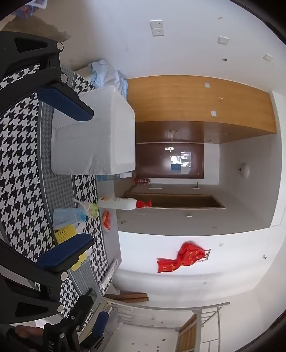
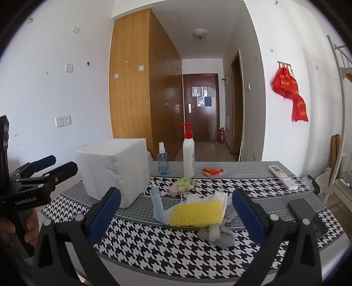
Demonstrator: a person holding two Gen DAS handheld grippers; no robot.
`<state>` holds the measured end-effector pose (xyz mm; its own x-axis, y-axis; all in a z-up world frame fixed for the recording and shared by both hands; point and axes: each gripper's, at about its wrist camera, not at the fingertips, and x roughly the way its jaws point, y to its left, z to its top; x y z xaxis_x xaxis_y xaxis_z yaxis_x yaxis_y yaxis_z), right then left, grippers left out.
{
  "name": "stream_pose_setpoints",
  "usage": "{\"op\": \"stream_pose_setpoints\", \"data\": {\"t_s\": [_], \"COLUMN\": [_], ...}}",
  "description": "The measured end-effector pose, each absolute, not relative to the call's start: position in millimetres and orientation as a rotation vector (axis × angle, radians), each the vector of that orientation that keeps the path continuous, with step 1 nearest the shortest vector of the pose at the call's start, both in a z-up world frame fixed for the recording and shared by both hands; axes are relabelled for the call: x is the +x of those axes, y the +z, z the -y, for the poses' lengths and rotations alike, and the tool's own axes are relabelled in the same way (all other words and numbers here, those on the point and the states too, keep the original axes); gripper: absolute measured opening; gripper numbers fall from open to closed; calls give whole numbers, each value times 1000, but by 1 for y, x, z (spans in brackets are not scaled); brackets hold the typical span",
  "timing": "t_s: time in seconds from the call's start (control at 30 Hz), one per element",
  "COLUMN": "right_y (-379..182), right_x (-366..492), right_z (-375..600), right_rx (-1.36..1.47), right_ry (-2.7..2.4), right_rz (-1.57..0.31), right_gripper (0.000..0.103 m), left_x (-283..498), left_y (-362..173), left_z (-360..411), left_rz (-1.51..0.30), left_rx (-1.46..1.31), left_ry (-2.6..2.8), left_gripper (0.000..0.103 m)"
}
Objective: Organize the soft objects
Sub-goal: 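Move both tools toward the blue face mask and yellow foam net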
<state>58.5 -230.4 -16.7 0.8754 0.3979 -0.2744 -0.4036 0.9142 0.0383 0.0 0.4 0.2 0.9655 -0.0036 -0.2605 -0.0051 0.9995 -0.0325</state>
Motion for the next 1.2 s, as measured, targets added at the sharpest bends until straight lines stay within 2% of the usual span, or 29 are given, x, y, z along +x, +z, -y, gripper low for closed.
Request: {"op": "stream_pose_setpoints", "data": {"t_s": [1.2], "right_y": [-12], "right_x": [54], "right_z": [236], "right_rx": [-5], "right_ry": [392], "right_rz": [-251], "right_gripper": [102], "left_x": [1], "left_y": [0], "left_z": [2], "left_rz": [-248], "left_rx": [-42], "left_ry": [23], "left_gripper": [102]}}
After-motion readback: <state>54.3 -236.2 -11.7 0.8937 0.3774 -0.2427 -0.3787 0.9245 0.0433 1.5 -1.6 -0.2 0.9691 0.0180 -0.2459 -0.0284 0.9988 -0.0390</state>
